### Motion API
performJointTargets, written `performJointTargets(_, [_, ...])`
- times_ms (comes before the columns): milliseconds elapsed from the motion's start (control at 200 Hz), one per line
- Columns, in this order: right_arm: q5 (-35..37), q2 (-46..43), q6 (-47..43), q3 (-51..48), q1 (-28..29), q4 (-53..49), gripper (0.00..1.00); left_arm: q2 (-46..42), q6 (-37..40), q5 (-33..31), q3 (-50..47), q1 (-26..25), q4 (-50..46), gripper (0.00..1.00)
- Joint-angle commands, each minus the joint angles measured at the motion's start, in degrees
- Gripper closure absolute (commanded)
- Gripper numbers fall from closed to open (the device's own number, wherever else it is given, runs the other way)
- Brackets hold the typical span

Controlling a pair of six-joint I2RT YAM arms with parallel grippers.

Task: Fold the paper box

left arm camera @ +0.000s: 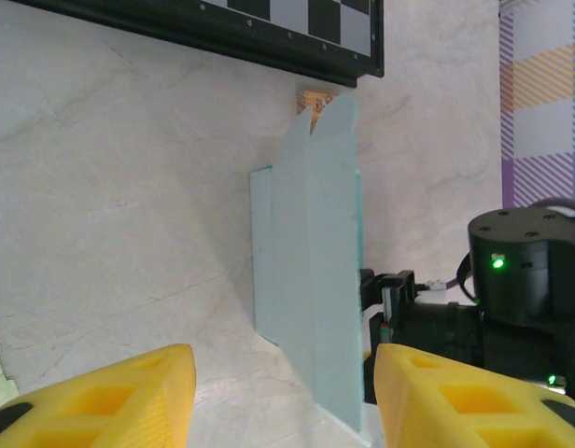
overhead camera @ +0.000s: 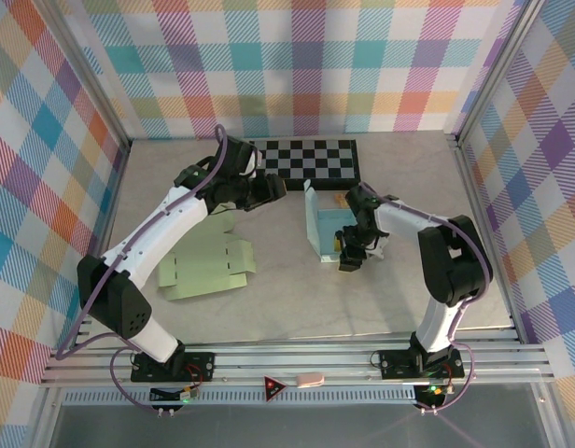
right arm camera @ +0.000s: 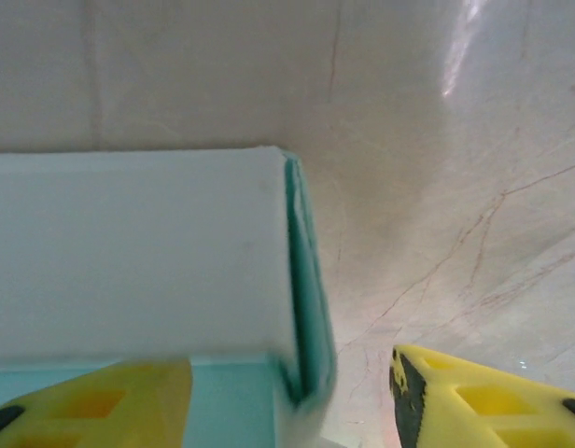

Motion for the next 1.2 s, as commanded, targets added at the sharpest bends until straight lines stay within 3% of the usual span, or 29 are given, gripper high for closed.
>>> performJointTargets(0, [3.8,-5.3,-5.4,4.1,-1.6,-5.4,0.40,1.1,0.9,2.8,-0.9,-0.9,-0.6,0.47])
performJointTargets(125, [7.5,-8.0,-15.9,9.2,-3.4,-8.1,0.37,2.1,0.4,3.1,-1.2,-1.3,0.5,0.48])
performJointTargets(220, [11.2,-7.5,-32.8,18.5,-3.3,-11.5,0.35,1.2,0.2,2.1,-1.5,-1.3,1.3,0.48])
performJointTargets(360, [13.7,-2.8,-58.8,34.5,1.6,-19.7,0.35,-4.2,0.5,0.0,-4.6,-0.8,5.1,0.48])
performJointTargets(470, [12.5,0.0,-68.5,40.0,5.4,-24.3,0.35,-10.0,0.4,-1.7,-9.8,-0.7,9.5,0.47])
performJointTargets(640, [8.8,2.9,-72.2,43.1,8.7,-24.2,0.38,-14.0,0.0,-2.8,-13.7,-0.6,9.0,0.47])
performJointTargets(845, [10.6,10.6,-74.0,50.4,11.7,-29.6,0.47,-15.1,0.3,-3.1,-15.4,-0.6,7.4,0.47])
performJointTargets(975, [11.8,12.8,-73.0,52.3,11.7,-30.4,0.59,-16.0,0.1,-3.3,-16.2,-0.6,7.3,0.47])
performJointTargets(1195, [12.1,13.5,-66.6,54.3,11.7,-29.0,0.89,-16.3,0.3,-2.8,-16.6,-0.5,6.9,0.47])
